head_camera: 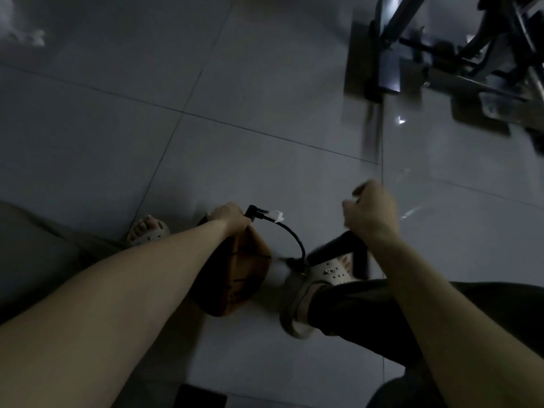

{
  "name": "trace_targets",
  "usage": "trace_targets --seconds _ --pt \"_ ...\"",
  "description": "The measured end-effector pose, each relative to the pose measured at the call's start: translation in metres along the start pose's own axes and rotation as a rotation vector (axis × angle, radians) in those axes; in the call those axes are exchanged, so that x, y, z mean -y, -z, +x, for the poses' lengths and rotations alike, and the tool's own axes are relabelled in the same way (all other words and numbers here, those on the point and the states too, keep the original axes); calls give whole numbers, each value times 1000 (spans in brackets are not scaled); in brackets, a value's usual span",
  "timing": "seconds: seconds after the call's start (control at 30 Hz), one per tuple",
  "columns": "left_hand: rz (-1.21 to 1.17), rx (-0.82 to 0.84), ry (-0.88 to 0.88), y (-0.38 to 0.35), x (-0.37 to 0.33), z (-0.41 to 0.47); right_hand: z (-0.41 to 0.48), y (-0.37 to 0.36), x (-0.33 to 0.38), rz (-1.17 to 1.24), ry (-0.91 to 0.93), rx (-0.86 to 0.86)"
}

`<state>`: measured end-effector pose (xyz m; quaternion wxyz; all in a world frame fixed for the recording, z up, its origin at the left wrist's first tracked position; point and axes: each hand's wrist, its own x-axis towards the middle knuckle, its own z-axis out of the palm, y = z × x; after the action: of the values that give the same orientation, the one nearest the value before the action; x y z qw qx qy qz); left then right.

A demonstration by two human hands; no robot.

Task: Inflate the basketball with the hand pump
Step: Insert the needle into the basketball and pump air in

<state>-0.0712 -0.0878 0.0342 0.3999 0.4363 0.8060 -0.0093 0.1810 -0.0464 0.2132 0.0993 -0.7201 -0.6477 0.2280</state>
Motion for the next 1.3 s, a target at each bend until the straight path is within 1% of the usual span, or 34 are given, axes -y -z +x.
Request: trace_targets --seconds 0.03,0.07,0.13,0.2,0.27,0.37,0.47,0.63,0.73,0.8,0.83,0.87,0.93,0.97,1.0,1.1,1.2,1.23,1.27,1.3 --pt "7 -6 -9 -2 0 -1 4 15 14 35 44 -77" --pt "21 -26 -16 -3 -1 -3 6 28 26 25 92 -118" --pt "40 -43 -23 -3 -3 -6 -1 38 40 -87 170 -127" --pt "24 -24 -34 -3 -2 -5 -15 26 37 -158 236 -129" --pt "7 5 -50 -2 -3 -5 -26 1 31 -151 286 -105" --pt "14 29 -68 -3 -4 -5 -24 -30 27 -128 296 -43" --pt "61 17 -85 -7 -10 -4 -19 -49 17 -116 296 -12" --pt "216 -53 -102 -12 -15 -4 -11 -70 5 -91 308 88" --pt "337 -51 -159 -13 -11 -4 -4 -61 1 -61 246 218" --pt "379 -18 -191 -11 -8 -5 -9 -50 -11 -185 147 327" --pt "383 15 -201 -10 -5 -6 -14 -44 -19 -266 68 380" --pt "394 49 -210 -7 -3 -9 -20 -40 -27 -293 -35 443" --pt "437 115 -216 -2 0 -11 -31 -32 -40 -150 -225 540" --pt "465 150 -212 1 0 -12 -34 -28 -42 -85 -254 538" --pt "488 195 -202 5 -1 -12 -34 -23 -39 -67 -233 517" --pt "583 338 -224 20 -7 -13 -32 6 -11 -177 -70 434" --pt "566 456 -242 47 -32 -29 -26 55 23 -262 52 359" --pt "556 458 -264 60 -44 -37 -24 71 32 -271 78 332" --pt "539 424 -301 77 -59 -47 -22 81 36 -257 92 319" --pt "524 356 -375 95 -74 -60 -22 87 39 -229 96 326"
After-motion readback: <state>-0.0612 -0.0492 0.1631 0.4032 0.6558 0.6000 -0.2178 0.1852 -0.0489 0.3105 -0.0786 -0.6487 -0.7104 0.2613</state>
